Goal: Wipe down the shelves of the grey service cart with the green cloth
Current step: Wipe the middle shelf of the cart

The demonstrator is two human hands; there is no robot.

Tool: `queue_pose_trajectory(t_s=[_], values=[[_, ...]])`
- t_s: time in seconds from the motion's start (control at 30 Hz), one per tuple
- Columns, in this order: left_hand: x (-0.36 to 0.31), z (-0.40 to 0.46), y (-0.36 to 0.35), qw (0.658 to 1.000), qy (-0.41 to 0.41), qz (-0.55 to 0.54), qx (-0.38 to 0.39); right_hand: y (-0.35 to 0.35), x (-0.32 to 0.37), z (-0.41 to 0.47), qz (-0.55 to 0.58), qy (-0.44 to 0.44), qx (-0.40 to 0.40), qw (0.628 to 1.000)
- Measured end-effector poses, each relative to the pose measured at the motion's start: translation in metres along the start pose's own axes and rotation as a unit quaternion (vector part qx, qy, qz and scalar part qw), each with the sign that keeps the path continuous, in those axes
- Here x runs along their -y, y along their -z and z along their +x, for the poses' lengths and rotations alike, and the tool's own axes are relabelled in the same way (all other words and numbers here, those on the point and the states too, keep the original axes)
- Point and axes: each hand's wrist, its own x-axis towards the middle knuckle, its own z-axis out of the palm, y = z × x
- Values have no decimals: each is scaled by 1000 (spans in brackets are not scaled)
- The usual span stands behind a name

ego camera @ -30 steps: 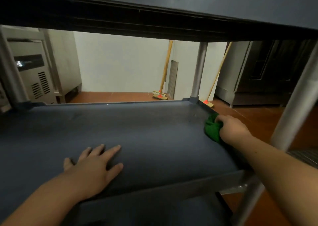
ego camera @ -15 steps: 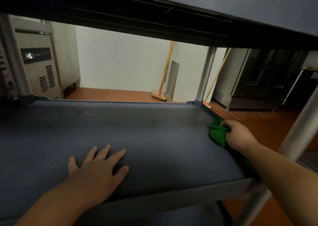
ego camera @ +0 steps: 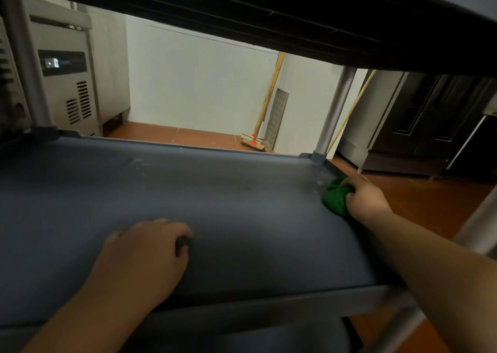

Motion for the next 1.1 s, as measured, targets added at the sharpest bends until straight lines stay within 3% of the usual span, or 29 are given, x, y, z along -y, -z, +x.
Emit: queue_pose_trajectory(t_s=[0.13, 0.27, 0.37, 0.5, 0.8, 1.1], values=[[0, 1, 2, 1000, 17, -13, -4, -8, 17, 2, 9, 49, 5, 999], [9, -5, 22, 989, 67, -122, -40, -23, 53, -6, 42, 52, 22, 998], [39, -5, 45, 988, 81, -125, -32, -40, 94, -20, 57, 66, 39, 995], [87, -3, 71, 987, 107, -117, 16, -62, 155, -40, 69, 108, 63, 990], [164, -38, 87, 967, 175, -143, -117, -123, 325, -104, 100, 207, 129, 965], [218, -47, 96, 963, 190, -161, -103, -177, 484, -175, 146, 315, 164, 923]])
